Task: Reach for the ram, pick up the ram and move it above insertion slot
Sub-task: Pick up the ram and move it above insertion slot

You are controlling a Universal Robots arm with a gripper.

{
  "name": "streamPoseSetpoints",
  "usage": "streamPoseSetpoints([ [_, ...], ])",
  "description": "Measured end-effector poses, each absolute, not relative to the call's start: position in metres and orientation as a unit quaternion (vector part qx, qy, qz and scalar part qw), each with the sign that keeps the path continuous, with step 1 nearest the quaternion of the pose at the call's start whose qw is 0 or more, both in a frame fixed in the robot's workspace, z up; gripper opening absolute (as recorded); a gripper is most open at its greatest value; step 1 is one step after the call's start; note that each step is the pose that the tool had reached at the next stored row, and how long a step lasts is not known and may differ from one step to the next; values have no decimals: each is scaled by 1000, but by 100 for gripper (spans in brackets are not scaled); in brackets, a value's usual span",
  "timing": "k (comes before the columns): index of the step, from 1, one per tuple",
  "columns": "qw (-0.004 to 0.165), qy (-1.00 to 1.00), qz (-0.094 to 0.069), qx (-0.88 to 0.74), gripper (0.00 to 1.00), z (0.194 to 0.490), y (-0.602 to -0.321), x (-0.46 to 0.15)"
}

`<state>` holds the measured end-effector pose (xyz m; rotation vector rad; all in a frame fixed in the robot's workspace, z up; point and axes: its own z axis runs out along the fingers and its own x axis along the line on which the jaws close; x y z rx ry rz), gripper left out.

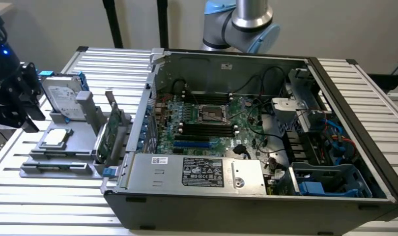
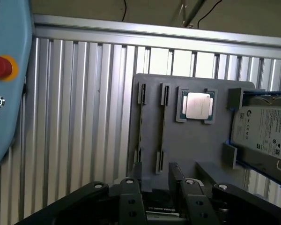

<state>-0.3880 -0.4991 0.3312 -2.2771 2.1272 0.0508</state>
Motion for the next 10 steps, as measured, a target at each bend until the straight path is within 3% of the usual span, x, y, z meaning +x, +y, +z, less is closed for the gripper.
streamPoseSetpoints([
  [10, 12, 683, 16, -731, 36, 313, -499, -388],
])
